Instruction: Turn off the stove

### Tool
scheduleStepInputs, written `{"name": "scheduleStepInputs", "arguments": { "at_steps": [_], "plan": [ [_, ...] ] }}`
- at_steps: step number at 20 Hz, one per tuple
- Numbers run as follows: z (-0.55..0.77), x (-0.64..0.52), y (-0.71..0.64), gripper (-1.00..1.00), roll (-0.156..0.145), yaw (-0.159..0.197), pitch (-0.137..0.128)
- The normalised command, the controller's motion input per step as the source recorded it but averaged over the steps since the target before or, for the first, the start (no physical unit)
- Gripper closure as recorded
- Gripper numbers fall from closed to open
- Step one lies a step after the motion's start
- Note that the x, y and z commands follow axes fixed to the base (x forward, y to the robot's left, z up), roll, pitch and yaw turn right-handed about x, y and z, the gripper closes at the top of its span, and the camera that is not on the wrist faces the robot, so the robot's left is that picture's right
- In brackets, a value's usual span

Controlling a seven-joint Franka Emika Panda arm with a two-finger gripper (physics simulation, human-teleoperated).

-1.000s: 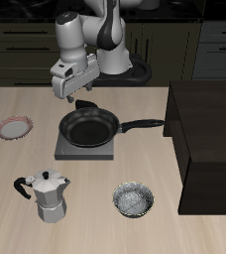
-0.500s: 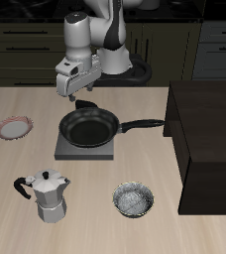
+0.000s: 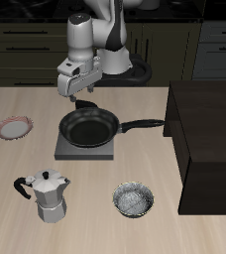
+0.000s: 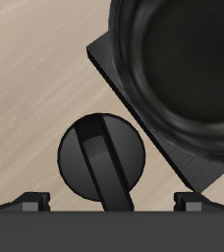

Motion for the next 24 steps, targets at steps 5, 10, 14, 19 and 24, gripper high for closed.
{"name": "scheduleStepInputs", "arguments": {
  "at_steps": [5, 10, 14, 19, 24],
  "plan": [
    [-0.06, -0.01, 0.04, -1.00, 0.000, 0.025, -0.011],
    [-0.03, 0.01, 0.01, -1.00, 0.009, 0.009, 0.006],
    [-0.24, 0.00, 0.14, -1.00, -0.003, 0.021, 0.013],
    [-0.20, 0.00, 0.01, -1.00, -0.004, 0.016, 0.033],
    [-0.20, -0.02, -0.07, -1.00, -0.017, -0.002, 0.033]
  ]
}}
